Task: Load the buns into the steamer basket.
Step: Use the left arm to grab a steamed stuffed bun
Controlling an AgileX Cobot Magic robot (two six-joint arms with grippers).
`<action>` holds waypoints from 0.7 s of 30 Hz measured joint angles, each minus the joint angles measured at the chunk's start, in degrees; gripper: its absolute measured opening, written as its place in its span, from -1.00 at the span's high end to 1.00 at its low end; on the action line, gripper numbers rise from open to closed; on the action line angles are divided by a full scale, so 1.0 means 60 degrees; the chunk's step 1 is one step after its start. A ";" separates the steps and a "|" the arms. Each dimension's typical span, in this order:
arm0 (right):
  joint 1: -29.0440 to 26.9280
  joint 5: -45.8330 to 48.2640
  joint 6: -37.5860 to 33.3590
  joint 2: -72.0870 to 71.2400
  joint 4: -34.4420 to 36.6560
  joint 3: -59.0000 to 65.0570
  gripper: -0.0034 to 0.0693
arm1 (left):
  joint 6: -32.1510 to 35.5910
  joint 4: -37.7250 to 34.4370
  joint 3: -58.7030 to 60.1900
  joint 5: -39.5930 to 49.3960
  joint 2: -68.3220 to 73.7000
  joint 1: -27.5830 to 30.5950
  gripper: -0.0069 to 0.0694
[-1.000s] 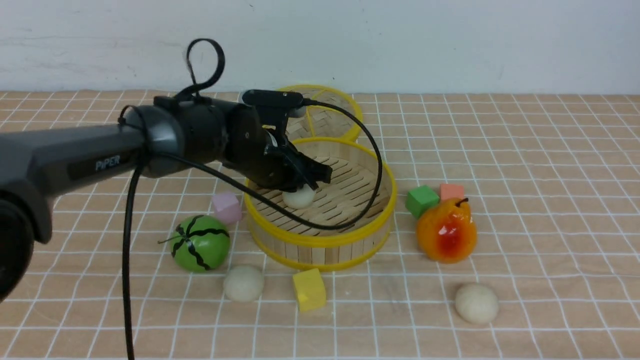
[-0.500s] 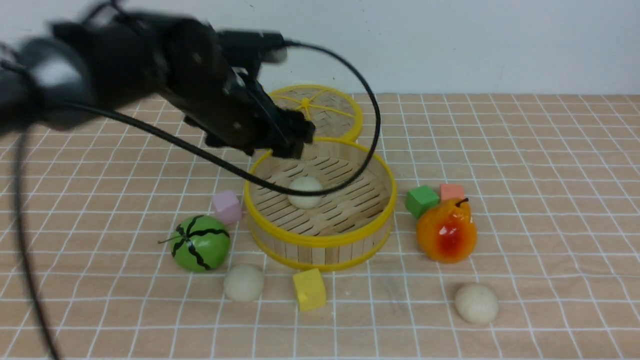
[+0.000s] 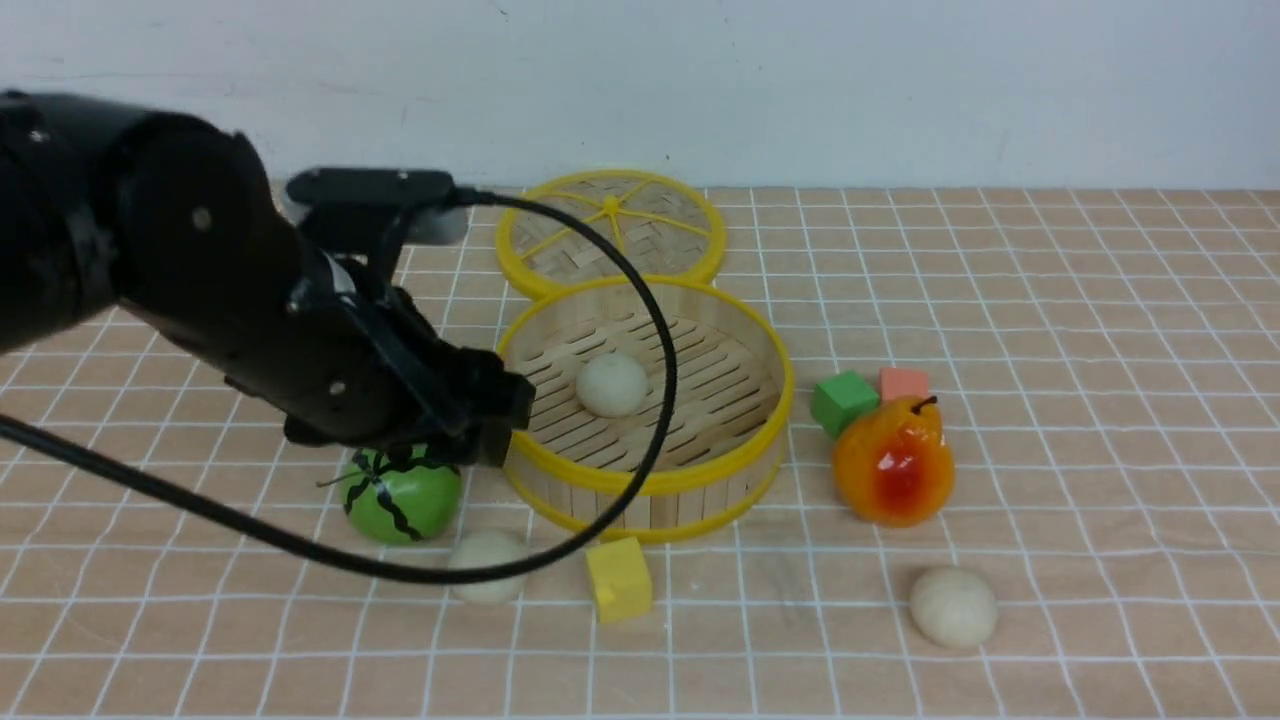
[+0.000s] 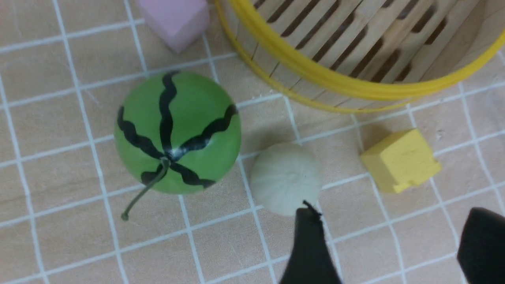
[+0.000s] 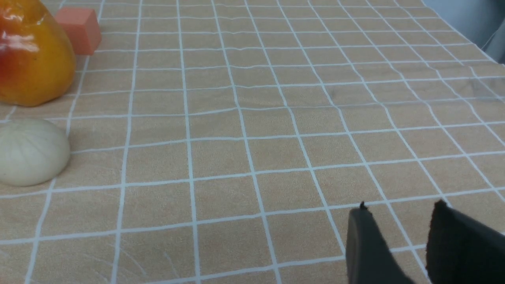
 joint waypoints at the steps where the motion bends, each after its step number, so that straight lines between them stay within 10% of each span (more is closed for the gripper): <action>1: 0.0000 0.0000 0.0000 0.0000 0.0000 0.0000 0.24 | -0.0006 -0.0021 0.0007 -0.0068 0.0102 0.0000 -0.29; 11: 0.0000 0.0000 0.0000 0.0000 0.0000 0.0000 0.24 | -0.0030 -0.0190 0.0007 -0.0423 0.1088 0.0000 0.42; 21: 0.0000 0.0000 0.0000 0.0000 0.0000 0.0000 0.24 | -0.0003 -0.0083 0.0007 -0.0797 0.2527 0.0000 0.37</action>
